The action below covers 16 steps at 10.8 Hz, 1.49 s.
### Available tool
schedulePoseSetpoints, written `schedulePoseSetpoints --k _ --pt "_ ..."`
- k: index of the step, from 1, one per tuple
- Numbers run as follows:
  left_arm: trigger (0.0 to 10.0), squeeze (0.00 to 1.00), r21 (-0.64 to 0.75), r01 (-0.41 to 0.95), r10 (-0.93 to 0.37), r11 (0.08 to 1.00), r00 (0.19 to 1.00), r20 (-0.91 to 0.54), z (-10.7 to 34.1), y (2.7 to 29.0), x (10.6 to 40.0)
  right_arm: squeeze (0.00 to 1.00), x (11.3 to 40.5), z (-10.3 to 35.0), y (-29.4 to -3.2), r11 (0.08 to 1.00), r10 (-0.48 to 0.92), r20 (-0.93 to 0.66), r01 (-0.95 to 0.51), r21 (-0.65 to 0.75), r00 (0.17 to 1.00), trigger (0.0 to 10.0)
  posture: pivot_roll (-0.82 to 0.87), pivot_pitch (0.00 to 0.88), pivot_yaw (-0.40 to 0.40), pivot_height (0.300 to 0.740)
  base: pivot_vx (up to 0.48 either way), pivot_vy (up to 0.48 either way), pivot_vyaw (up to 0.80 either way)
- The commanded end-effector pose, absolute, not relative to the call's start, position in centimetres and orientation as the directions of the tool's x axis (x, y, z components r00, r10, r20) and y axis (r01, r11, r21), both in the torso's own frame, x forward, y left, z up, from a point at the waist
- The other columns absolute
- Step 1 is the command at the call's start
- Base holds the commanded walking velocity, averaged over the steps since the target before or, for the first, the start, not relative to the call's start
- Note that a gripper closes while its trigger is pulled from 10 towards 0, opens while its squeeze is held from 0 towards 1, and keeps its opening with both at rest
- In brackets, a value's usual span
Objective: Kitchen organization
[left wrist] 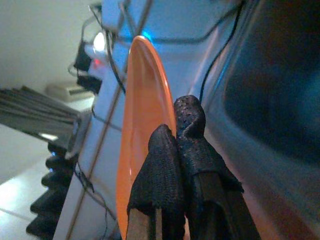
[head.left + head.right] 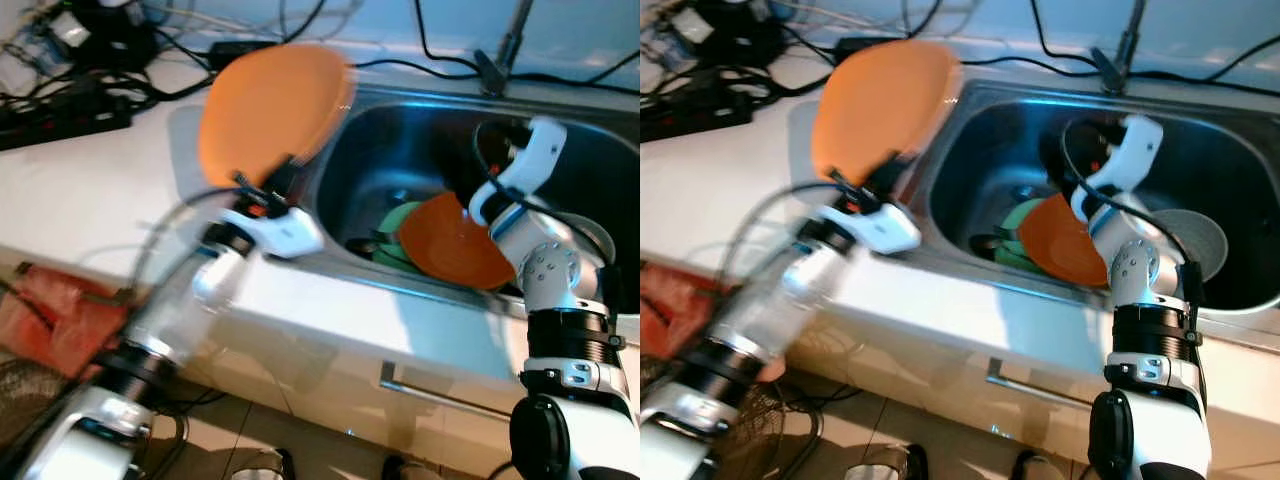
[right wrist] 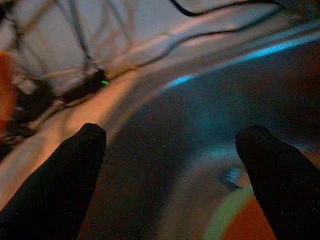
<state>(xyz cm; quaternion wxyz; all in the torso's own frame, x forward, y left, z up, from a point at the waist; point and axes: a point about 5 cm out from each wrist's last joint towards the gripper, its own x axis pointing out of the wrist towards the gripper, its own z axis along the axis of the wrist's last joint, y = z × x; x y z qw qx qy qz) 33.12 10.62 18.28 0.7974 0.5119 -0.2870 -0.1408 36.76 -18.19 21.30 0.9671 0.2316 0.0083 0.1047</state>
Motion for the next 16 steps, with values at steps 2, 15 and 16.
schedulePoseSetpoints --k 2,15,16 --pt "0.0 0.00 0.900 -0.053 -0.594 0.433 0.734 0.329 17.4 7.8 32.7 0.00 36.0 22.8 -17.1 0.775 0.312 0.125 -0.328 0.541 0.942 10.0 0.05 0.111 0.073 0.740 0.000 0.000 0.00" --pt "0.0 0.00 0.874 -0.004 -0.672 0.485 0.639 0.375 16.3 3.9 31.3 0.00 34.3 24.0 -13.1 0.609 0.537 0.232 -0.563 0.559 0.811 10.0 0.04 0.128 0.075 0.740 0.000 0.000 0.00" --pt "0.0 0.00 0.870 0.005 -0.686 0.492 0.617 0.385 16.5 3.2 30.9 0.00 34.4 24.1 -12.8 0.614 0.538 0.229 -0.563 0.554 0.811 10.0 0.04 0.131 0.073 0.740 0.000 0.000 0.00"
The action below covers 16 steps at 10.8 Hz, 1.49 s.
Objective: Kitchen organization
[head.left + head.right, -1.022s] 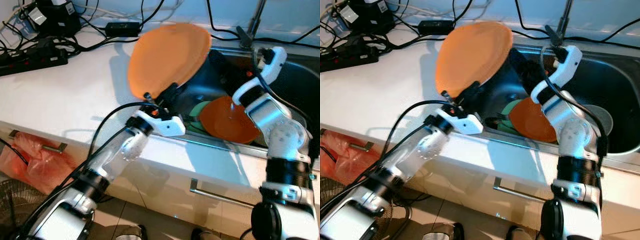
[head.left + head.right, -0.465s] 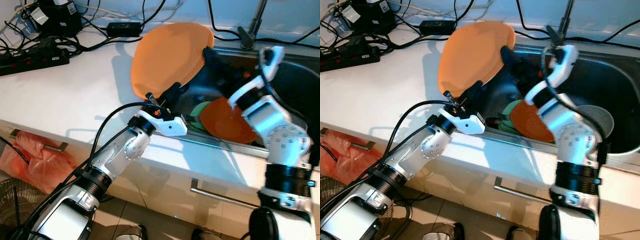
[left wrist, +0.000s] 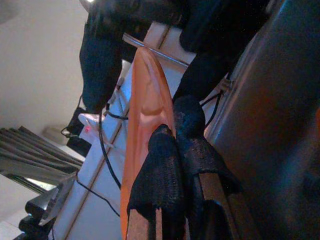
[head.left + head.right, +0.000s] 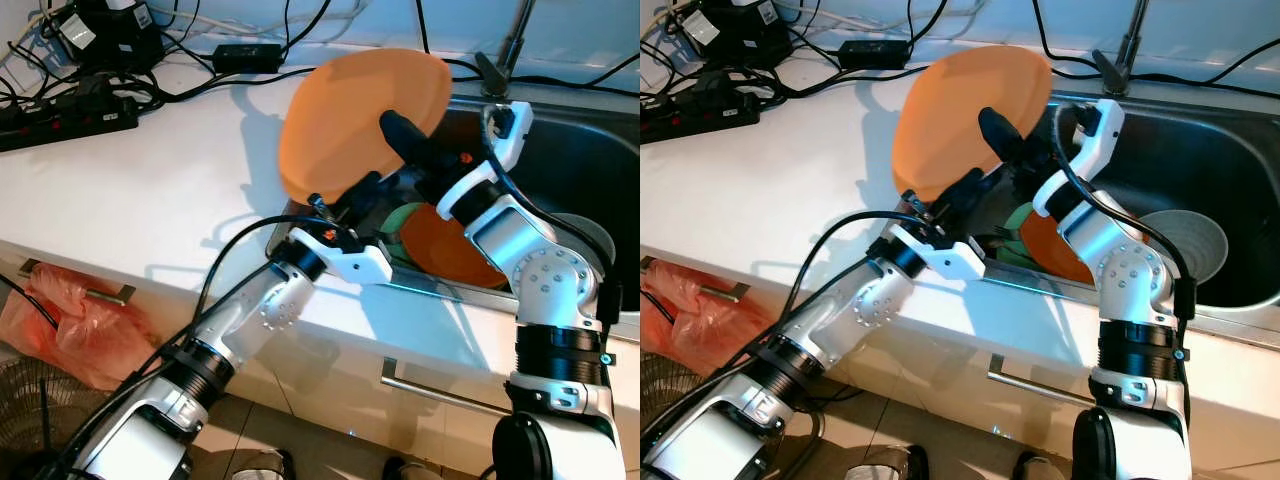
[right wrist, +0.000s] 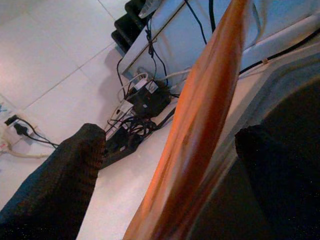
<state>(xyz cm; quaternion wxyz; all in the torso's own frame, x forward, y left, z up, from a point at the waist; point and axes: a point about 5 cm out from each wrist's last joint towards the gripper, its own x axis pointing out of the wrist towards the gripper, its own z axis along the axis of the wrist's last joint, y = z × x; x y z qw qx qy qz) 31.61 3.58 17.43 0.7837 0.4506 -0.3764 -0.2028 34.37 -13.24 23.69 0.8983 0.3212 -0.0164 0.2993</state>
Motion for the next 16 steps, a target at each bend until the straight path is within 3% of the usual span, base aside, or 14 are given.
schedulePoseSetpoints --k 1,4,5,6,7,8,9,10,11,16 --pt "0.0 0.00 0.867 0.007 -0.693 0.498 0.605 0.393 16.7 2.7 30.8 0.00 34.6 24.3 -12.6 0.612 0.539 0.233 -0.566 0.552 0.810 10.0 0.04 0.133 0.072 0.740 0.000 0.000 0.00" --pt "0.0 0.00 0.863 0.012 -0.701 0.505 0.589 0.402 16.9 2.1 30.4 0.00 35.6 23.8 -12.5 0.652 0.509 0.196 -0.524 0.548 0.839 10.0 0.04 0.142 0.071 0.740 0.000 0.000 0.00" --pt "0.0 0.00 0.864 0.017 -0.702 0.504 0.590 0.398 16.8 2.1 30.3 0.00 36.3 23.6 -12.9 0.702 0.464 0.145 -0.463 0.541 0.874 7.7 0.04 0.145 0.070 0.740 0.000 0.000 0.00" --pt "0.0 0.00 0.864 0.017 -0.702 0.504 0.592 0.397 16.8 2.2 30.3 0.00 36.5 23.6 -13.1 0.718 0.448 0.132 -0.443 0.536 0.884 2.1 0.04 0.147 0.069 0.740 0.000 0.000 0.00" --pt "0.0 0.00 0.863 0.019 -0.699 0.504 0.595 0.396 16.7 2.3 30.3 0.00 37.0 23.7 -13.6 0.748 0.419 0.119 -0.417 0.517 0.900 1.7 0.04 0.149 0.065 0.740 0.000 0.000 0.00" --pt "0.0 0.00 0.863 0.022 -0.700 0.505 0.596 0.394 16.6 2.2 30.2 0.00 37.2 23.8 -13.9 0.758 0.407 0.112 -0.403 0.513 0.907 4.6 0.04 0.149 0.064 0.740 0.000 0.000 0.00" --pt "0.0 0.00 0.863 0.023 -0.699 0.505 0.596 0.394 16.6 2.2 30.2 0.00 37.6 23.8 -14.4 0.773 0.387 0.094 -0.378 0.510 0.917 4.4 0.04 0.150 0.063 0.740 0.000 0.000 0.00" --pt "0.0 0.00 0.863 0.024 -0.699 0.505 0.597 0.393 16.6 2.2 30.2 0.00 37.9 23.7 -14.9 0.780 0.367 0.077 -0.351 0.518 0.927 2.7 0.04 0.149 0.064 0.740 0.000 0.000 0.00" --pt "0.0 0.00 0.863 0.024 -0.699 0.505 0.597 0.393 16.6 2.2 30.2 0.00 38.1 23.6 -15.2 0.781 0.355 0.062 -0.333 0.529 0.933 0.0 0.04 0.148 0.063 0.740 0.000 0.000 0.00" --pt "0.0 0.00 0.864 0.029 -0.699 0.503 0.601 0.387 16.5 2.3 30.1 0.00 38.1 21.3 -15.1 0.730 0.399 -0.075 -0.267 0.629 0.914 0.0 0.04 0.147 0.060 0.740 0.000 0.000 0.00"
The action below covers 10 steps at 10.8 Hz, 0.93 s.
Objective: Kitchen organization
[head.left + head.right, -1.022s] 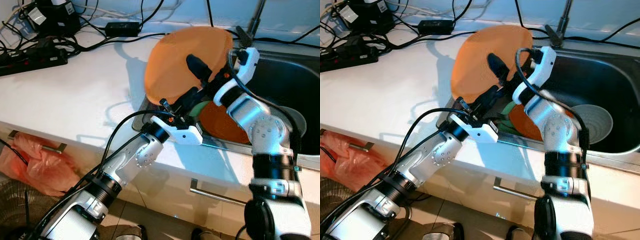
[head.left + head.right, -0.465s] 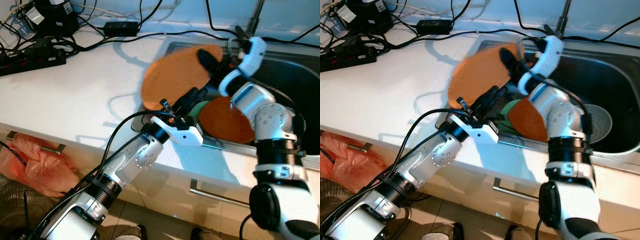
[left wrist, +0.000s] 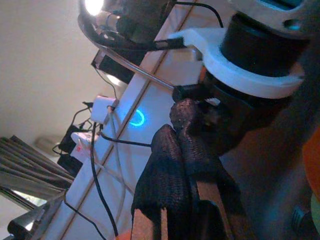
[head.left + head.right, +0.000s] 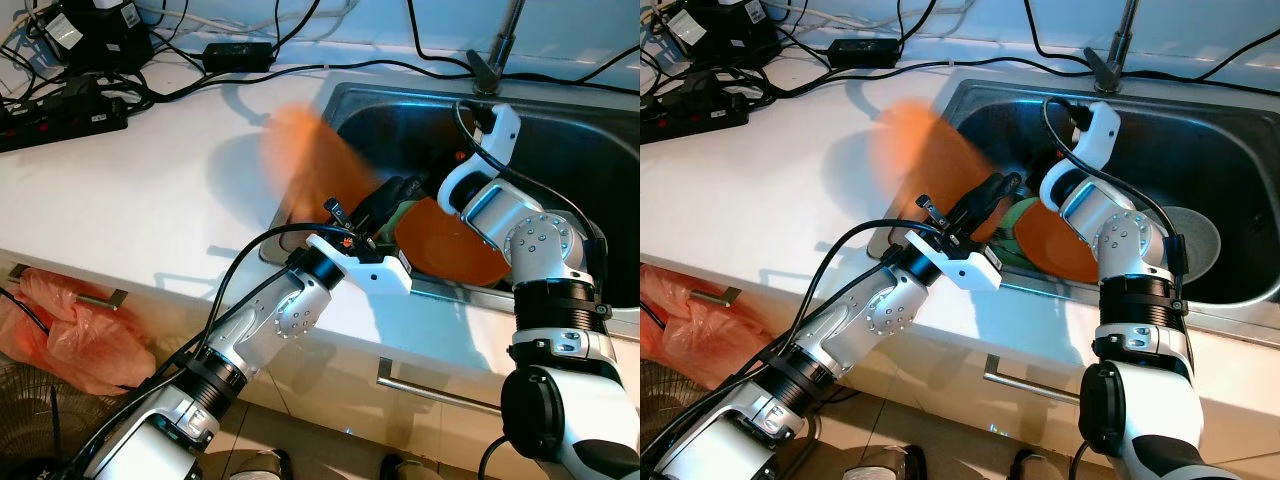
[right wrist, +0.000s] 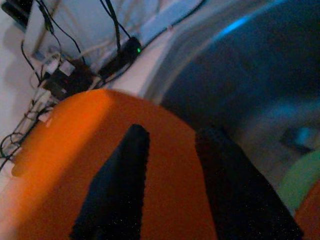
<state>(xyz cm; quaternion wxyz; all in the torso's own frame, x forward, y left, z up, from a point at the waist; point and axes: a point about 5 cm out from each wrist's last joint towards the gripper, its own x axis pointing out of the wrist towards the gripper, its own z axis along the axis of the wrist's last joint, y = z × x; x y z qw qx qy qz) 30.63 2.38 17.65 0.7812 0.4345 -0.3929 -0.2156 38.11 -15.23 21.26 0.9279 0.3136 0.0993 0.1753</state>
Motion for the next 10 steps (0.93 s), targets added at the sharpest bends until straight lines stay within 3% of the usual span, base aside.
schedulePoseSetpoints --k 1,8,9,10 --pt "0.0 0.00 0.863 0.030 -0.697 0.505 0.603 0.387 16.4 2.3 30.1 0.00 38.0 21.1 -15.2 0.732 0.407 -0.082 -0.271 0.625 0.910 0.0 0.04 0.147 0.058 0.740 0.000 0.000 0.00" --pt "0.0 0.00 0.844 0.035 -0.655 0.535 0.649 0.388 16.4 3.2 30.9 0.00 37.5 20.0 -15.6 0.762 0.394 -0.111 -0.257 0.595 0.912 0.0 0.03 0.138 0.059 0.740 0.000 0.000 0.00" --pt "0.0 0.35 0.822 0.040 -0.628 0.568 0.666 0.402 16.8 3.9 31.1 0.00 37.2 20.1 -15.7 0.816 0.375 -0.110 -0.272 0.511 0.920 0.0 0.03 0.137 0.059 0.740 0.000 0.000 0.00" --pt "0.0 0.58 0.815 0.042 -0.623 0.578 0.668 0.407 17.1 4.1 31.1 0.00 37.1 20.1 -15.7 0.839 0.364 -0.109 -0.274 0.470 0.925 0.0 0.03 0.135 0.061 0.740 0.000 0.000 0.00"
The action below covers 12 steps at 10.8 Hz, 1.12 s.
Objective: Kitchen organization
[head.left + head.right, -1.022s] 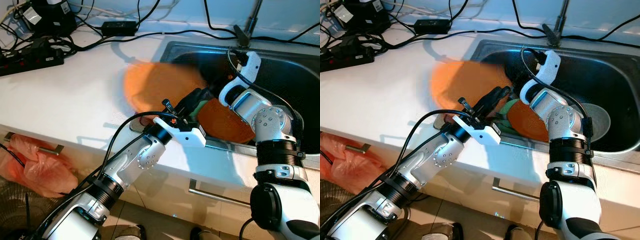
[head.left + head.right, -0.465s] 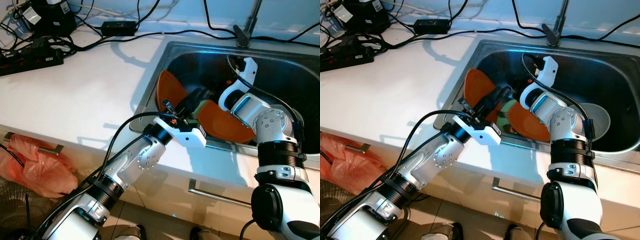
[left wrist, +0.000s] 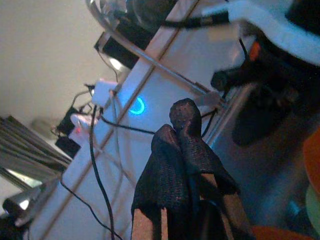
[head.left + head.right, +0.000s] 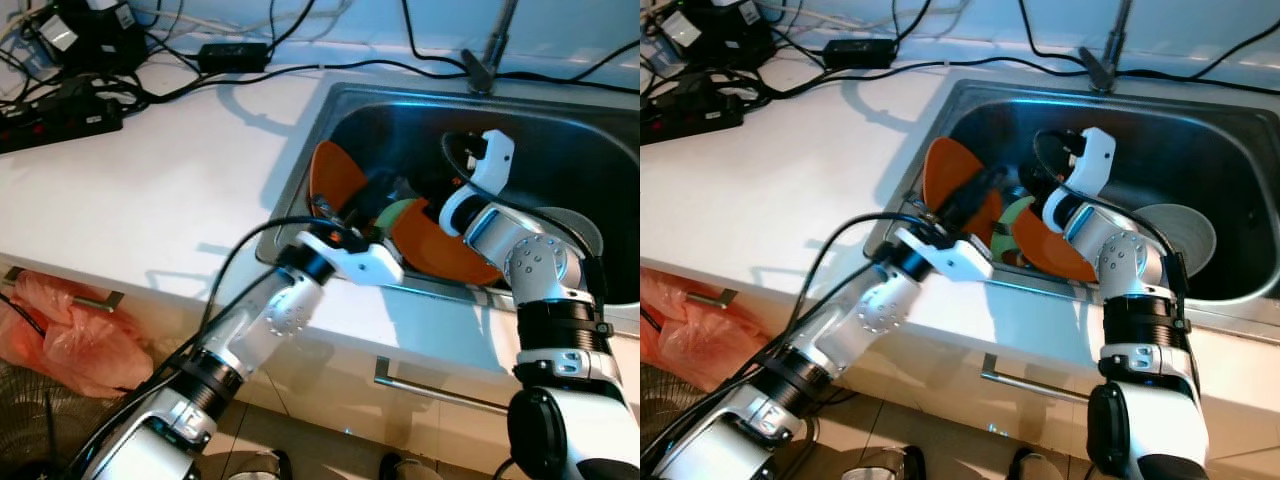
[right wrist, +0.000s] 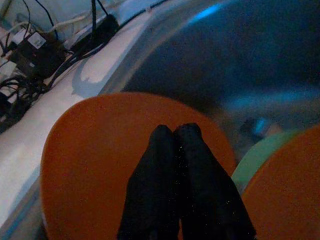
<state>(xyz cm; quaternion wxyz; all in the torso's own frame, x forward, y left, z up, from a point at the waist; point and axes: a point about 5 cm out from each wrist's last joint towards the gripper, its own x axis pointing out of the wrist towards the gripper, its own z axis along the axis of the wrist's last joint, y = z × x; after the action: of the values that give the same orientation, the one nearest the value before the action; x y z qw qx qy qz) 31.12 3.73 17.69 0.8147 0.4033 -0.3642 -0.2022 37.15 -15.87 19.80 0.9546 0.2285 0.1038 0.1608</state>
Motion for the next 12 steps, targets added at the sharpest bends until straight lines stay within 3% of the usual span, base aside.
schedulePoseSetpoints --k 1,2,3,4,5,7,8,11,12 --pt "0.0 1.00 0.774 0.054 -0.593 0.631 0.678 0.436 18.1 4.6 31.2 0.00 36.9 20.2 -16.0 0.870 0.345 -0.097 -0.279 0.407 0.934 3.3 0.04 0.130 0.061 0.740 0.000 0.000 0.00" --pt "0.0 1.00 0.757 0.066 -0.586 0.650 0.677 0.444 18.6 4.7 31.3 0.00 36.8 20.4 -16.2 0.889 0.324 -0.092 -0.270 0.369 0.942 7.4 0.04 0.127 0.061 0.740 0.000 0.000 0.00" --pt "8.6 1.00 0.719 0.061 -0.548 0.692 0.694 0.468 19.5 5.1 31.7 0.00 36.7 20.6 -16.4 0.909 0.304 -0.076 -0.265 0.323 0.950 10.0 0.04 0.122 0.061 0.740 0.000 0.000 0.00" --pt "10.0 1.00 0.689 0.056 -0.517 0.723 0.706 0.484 20.5 5.5 32.1 0.07 36.5 20.9 -16.3 0.923 0.302 -0.056 -0.277 0.265 0.952 10.0 0.03 0.119 0.061 0.740 0.000 0.000 0.00" --pt "10.0 1.00 0.661 0.058 -0.485 0.748 0.728 0.485 21.0 6.0 32.4 1.00 36.3 21.0 -16.0 0.927 0.307 -0.042 -0.289 0.238 0.951 10.0 0.03 0.116 0.061 0.740 0.000 0.000 0.00" --pt "10.0 1.00 0.600 0.052 -0.432 0.798 0.744 0.510 21.7 7.0 32.6 1.00 35.9 21.3 -15.6 0.933 0.319 -0.019 -0.310 0.184 0.948 10.0 0.03 0.110 0.064 0.740 0.000 0.000 0.00" --pt "10.0 1.00 0.525 0.063 -0.363 0.849 0.791 0.493 21.6 7.9 33.0 1.00 35.7 21.3 -15.7 0.941 0.305 -0.009 -0.300 0.157 0.952 10.0 0.03 0.108 0.065 0.740 0.000 0.000 0.00" --pt "10.0 1.00 0.387 0.043 -0.236 0.921 0.852 0.467 21.8 10.3 33.3 1.00 34.8 21.3 -15.7 0.936 0.285 0.046 -0.288 0.202 0.958 10.0 0.03 0.103 0.063 0.740 0.000 0.000 0.00" --pt "10.0 1.00 0.318 0.053 -0.201 0.947 0.868 0.453 22.0 10.8 33.2 0.34 34.4 21.8 -15.6 0.942 0.275 0.096 -0.288 0.171 0.957 10.0 0.02 0.100 0.065 0.740 0.000 0.000 0.00"
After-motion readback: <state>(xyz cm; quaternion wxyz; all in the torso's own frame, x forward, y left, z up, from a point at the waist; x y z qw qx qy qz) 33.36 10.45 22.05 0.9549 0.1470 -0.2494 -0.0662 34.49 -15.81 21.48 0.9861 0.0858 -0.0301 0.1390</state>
